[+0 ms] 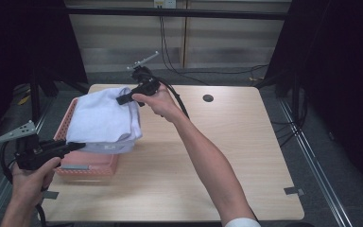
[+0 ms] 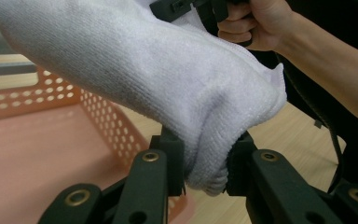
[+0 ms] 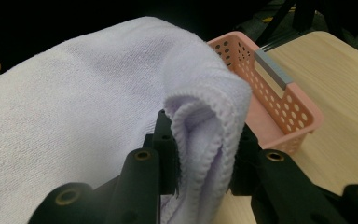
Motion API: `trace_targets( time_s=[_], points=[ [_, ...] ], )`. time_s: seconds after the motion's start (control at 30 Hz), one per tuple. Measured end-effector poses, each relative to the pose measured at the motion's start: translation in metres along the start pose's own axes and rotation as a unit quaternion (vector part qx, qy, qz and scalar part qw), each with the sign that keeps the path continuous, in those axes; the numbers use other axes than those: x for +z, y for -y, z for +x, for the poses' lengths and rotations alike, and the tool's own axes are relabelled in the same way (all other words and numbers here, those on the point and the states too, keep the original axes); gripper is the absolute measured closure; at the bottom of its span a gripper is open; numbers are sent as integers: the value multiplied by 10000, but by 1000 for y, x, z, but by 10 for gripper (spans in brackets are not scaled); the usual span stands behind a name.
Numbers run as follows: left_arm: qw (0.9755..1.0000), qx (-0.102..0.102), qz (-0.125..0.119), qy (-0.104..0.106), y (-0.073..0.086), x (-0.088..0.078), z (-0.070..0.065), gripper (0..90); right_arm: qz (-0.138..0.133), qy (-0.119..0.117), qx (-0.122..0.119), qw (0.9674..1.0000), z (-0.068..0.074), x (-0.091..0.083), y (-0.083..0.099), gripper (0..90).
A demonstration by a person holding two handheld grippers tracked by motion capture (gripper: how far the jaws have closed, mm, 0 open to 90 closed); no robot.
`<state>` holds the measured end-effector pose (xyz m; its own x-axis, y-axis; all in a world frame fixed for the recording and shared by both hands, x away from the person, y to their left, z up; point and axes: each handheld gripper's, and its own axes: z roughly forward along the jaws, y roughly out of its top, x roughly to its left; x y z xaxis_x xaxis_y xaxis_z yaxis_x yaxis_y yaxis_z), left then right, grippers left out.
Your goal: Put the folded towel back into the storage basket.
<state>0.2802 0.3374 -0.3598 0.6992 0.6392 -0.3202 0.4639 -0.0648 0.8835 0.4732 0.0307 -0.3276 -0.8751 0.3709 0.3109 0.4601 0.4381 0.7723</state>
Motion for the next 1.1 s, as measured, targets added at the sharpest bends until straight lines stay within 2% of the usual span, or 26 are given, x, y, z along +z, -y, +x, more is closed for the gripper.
trace_targets(
  time_s=[0.1,0.17,0.37,0.4,0.53,0.63,0.73,0.9,1.0,1.1],
  points=[
    [9999,-87,-29,-107,3,-10,11,748,67,-29,-7,10000,1,16,-7,707],
    [9999,-117,-46,-113,4,-13,14,748,53,-25,-1,10000,1,20,-9,707],
    [9988,-294,-8,-393,8,-28,34,749,65,-49,143,9999,2,48,-19,708],
    [9988,-294,-8,-393,8,-28,34,749,60,-34,154,9999,3,53,-20,708],
    [9978,-420,-22,-514,11,-33,44,749,49,-7,175,9998,3,62,-23,709],
    [9969,-465,78,-631,16,-35,54,750,57,69,237,9997,3,74,-24,710],
    [9962,-540,66,-686,18,-36,58,751,22,85,271,9996,2,80,-23,711],
    [9943,-636,225,-821,24,-34,69,751,27,164,333,9993,0,94,-18,712],
    [9929,-743,279,-886,33,-30,77,751,77,253,389,9989,-4,104,-13,713],
    [9920,-765,361,-933,37,-27,81,752,104,314,424,9986,-7,111,-9,713]
  ],
)
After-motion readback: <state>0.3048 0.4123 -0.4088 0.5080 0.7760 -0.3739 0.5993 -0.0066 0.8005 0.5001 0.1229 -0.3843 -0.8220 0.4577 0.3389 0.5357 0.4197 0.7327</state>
